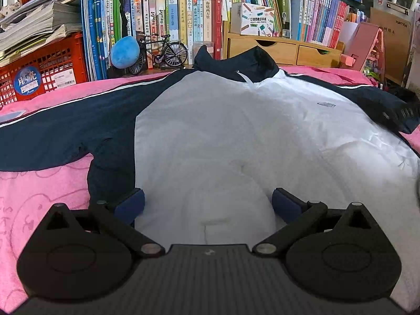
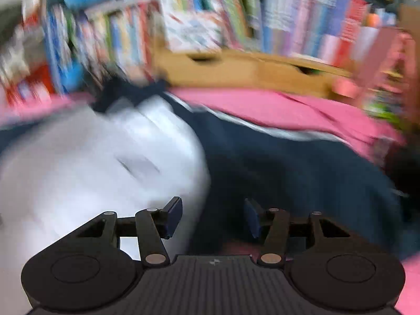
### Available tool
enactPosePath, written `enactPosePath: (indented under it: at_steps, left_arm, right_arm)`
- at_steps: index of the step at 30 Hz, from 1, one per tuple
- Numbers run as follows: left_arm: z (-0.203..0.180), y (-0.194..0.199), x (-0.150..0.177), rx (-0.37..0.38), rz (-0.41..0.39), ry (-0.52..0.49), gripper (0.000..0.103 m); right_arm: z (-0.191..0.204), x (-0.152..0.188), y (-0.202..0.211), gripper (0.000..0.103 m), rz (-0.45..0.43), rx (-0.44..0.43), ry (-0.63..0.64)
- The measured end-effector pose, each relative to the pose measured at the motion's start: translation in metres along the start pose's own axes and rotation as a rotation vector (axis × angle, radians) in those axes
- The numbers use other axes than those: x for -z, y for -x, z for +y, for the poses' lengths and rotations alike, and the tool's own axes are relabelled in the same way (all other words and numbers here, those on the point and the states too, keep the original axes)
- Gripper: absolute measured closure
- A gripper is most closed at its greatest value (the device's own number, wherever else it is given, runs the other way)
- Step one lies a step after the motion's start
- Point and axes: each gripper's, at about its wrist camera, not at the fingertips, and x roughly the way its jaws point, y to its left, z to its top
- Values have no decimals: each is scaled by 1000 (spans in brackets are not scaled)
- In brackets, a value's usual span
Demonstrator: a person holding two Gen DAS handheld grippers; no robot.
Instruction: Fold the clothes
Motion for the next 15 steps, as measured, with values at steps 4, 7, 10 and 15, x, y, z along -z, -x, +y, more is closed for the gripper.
enactPosePath:
  at_steps: [4,7,10,15]
  left_arm:
    - [-1,-1,0,-8,3,-5,0]
    - [-1,-1,1,-11,3,-3,0]
    - [-1,-1,1,-13,3,-2,0]
    - [-1,-2,0,-15,4,-1,0]
  right_arm:
    - [-65,6,-1,23,12,153,-201]
    - [-72,2,34,21,-138,99,-174]
    - [-84,-14,41,18,-228,311,-88]
    - [-120,-49,-26,9,-114,611,73]
